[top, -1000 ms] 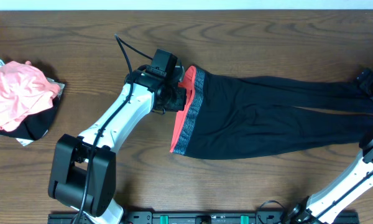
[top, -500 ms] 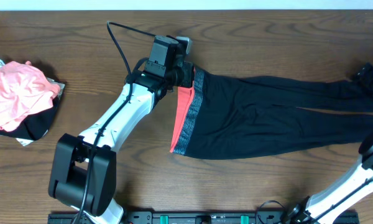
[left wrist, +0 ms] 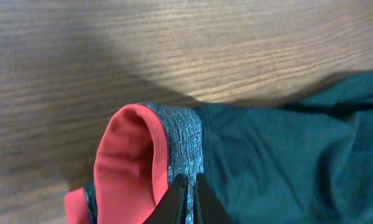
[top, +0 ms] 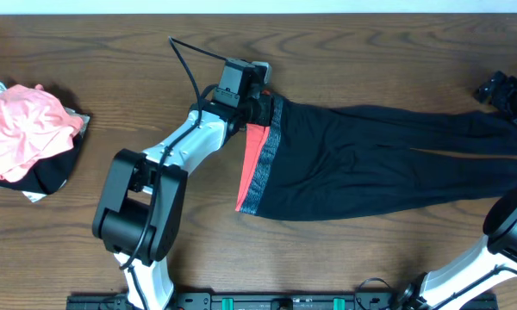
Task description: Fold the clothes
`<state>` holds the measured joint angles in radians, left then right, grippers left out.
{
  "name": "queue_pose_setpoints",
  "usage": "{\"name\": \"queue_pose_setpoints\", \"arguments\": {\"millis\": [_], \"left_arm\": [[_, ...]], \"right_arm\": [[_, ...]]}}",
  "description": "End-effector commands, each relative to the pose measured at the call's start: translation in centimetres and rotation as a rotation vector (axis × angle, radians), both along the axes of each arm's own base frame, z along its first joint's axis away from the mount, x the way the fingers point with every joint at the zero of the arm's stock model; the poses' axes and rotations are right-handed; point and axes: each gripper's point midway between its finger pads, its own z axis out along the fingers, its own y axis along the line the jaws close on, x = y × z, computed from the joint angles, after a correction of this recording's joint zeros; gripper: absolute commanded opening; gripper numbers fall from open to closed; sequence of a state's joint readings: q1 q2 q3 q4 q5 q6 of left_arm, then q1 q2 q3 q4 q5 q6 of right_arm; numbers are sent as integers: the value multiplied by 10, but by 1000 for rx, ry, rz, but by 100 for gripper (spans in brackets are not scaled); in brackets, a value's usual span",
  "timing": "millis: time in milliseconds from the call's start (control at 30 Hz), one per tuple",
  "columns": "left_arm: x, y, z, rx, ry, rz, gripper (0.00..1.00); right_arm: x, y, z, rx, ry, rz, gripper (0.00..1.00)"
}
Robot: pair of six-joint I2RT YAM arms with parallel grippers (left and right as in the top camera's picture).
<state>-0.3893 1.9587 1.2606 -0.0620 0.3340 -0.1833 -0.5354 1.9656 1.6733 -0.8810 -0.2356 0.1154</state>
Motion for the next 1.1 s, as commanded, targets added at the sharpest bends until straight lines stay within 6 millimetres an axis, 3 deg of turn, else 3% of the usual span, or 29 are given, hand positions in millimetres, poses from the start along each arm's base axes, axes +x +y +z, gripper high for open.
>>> {"name": "queue_pose_setpoints", "arguments": {"millis": [0,233,300,367,500,867,1067], "left_arm": [[3,6,-11,41,-2,24,7],[2,4,-24,31,38,51,7],[0,4,-29,27,56,60,23],[1,4,-33,30,60,61,33],[4,3,-32,23,46,61,43],[9,-8,-31,-31,23,35,45],[12,-13,-46,-57,43,43,42]], "right_arm": [[3,9,-2,-8,10,44,99],[2,12,-2,-6,17,49,99],[2,13,-2,-4,19,50,99],[1,13,-3,-3,21,50,99],[0,13,-3,-6,25,60,99],[-2,14,-4,-2,34,63,99],[-3,15,-5,2,39,64,99]]}}
